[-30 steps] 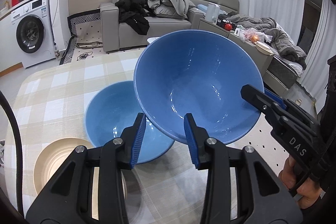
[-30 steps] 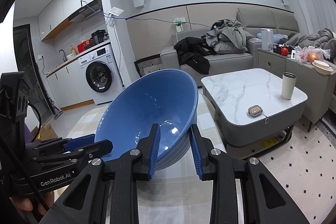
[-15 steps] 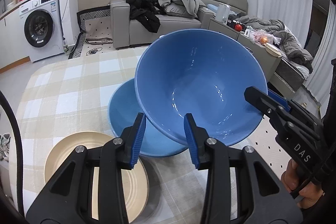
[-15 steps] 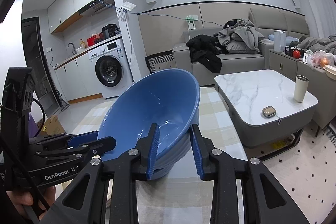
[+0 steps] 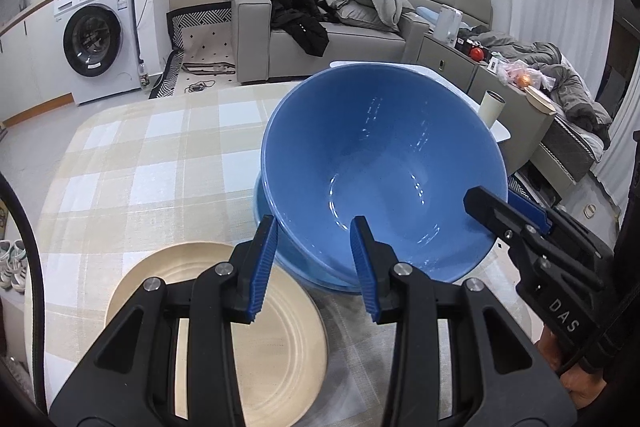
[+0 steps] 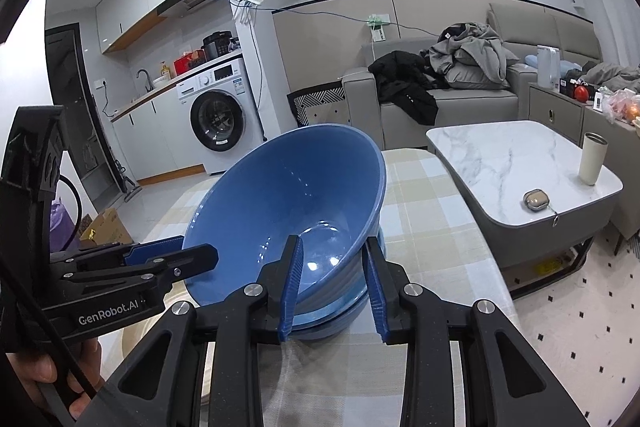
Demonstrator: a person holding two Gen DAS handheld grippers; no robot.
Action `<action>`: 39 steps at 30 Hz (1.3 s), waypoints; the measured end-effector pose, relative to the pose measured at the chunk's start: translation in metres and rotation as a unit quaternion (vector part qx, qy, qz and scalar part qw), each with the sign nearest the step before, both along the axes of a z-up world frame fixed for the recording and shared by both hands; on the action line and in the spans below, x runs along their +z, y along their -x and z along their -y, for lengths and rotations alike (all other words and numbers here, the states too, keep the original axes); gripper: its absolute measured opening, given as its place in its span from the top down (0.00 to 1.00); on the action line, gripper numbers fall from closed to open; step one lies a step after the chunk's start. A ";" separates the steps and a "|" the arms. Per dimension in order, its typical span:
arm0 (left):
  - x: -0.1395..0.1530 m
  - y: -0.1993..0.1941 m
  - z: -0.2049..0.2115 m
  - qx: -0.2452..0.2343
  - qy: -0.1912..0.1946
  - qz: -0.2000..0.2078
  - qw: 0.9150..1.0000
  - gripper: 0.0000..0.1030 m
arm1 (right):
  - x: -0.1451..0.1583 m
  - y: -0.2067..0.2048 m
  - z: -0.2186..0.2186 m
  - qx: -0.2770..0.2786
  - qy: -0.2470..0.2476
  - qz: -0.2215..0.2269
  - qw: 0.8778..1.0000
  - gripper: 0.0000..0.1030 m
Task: Organize plates and bowls
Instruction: 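Open both grippers to release the bowl and pull back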
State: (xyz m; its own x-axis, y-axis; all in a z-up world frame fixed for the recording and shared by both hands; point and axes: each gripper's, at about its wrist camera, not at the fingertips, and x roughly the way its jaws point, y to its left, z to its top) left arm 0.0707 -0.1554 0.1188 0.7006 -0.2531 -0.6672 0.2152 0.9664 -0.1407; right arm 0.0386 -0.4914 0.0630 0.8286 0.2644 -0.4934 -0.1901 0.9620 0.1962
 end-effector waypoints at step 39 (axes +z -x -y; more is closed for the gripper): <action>-0.062 -0.052 0.009 0.003 -0.034 -0.034 0.999 0.66 | -0.044 -0.028 -0.026 -0.005 0.053 -0.049 0.997 0.58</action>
State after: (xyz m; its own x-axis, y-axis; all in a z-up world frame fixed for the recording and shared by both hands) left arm 0.1228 -0.1644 0.0566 0.6549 -0.2016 -0.7283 0.2025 0.9753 -0.0879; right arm 0.0665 -0.4653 0.0187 0.7773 0.1984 -0.5971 -0.1655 0.9800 0.1102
